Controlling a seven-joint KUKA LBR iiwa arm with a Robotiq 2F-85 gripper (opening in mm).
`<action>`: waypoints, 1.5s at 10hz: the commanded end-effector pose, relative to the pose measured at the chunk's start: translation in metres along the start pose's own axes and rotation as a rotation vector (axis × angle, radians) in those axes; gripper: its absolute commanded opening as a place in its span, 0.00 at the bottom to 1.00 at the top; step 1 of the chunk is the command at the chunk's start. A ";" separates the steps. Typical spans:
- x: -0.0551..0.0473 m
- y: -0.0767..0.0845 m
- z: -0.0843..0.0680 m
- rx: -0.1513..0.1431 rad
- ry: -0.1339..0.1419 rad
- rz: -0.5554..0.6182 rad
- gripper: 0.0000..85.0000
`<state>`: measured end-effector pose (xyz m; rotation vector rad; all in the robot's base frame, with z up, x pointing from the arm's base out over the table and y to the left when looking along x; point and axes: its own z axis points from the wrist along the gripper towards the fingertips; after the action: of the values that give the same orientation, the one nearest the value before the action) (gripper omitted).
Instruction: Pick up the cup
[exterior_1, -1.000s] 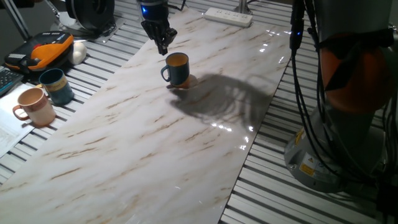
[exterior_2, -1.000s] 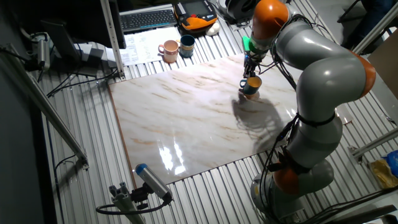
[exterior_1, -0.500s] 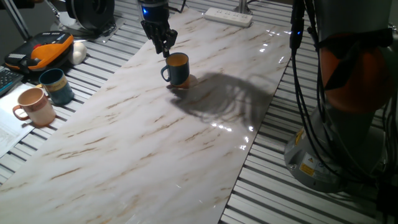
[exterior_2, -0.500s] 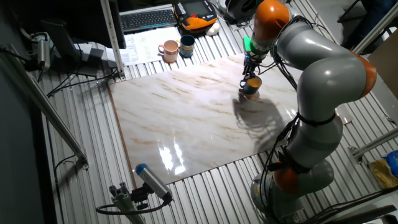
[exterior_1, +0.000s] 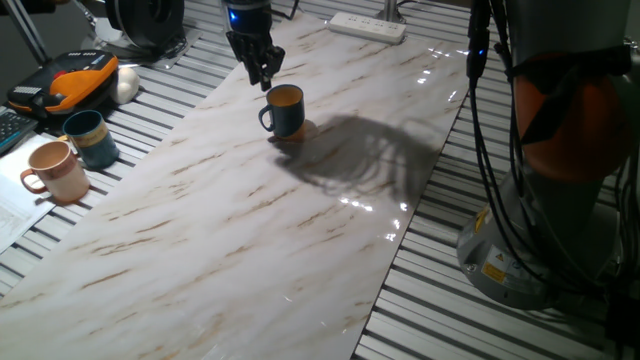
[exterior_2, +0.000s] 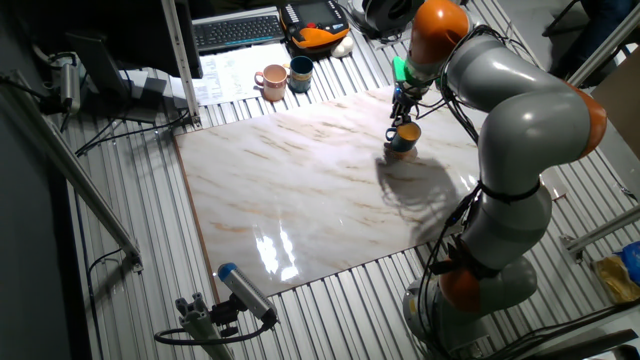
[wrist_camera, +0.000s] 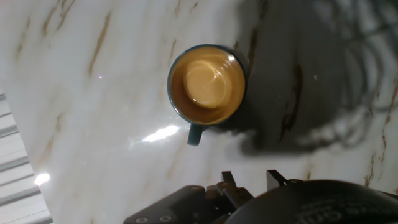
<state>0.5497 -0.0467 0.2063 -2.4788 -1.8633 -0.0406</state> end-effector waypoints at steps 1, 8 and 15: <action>0.000 0.000 0.001 0.005 -0.005 -0.002 0.40; 0.002 0.001 0.004 0.048 -0.056 -0.001 0.40; 0.003 0.001 0.008 0.014 -0.032 -0.044 0.40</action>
<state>0.5519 -0.0444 0.1982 -2.4432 -1.9251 0.0134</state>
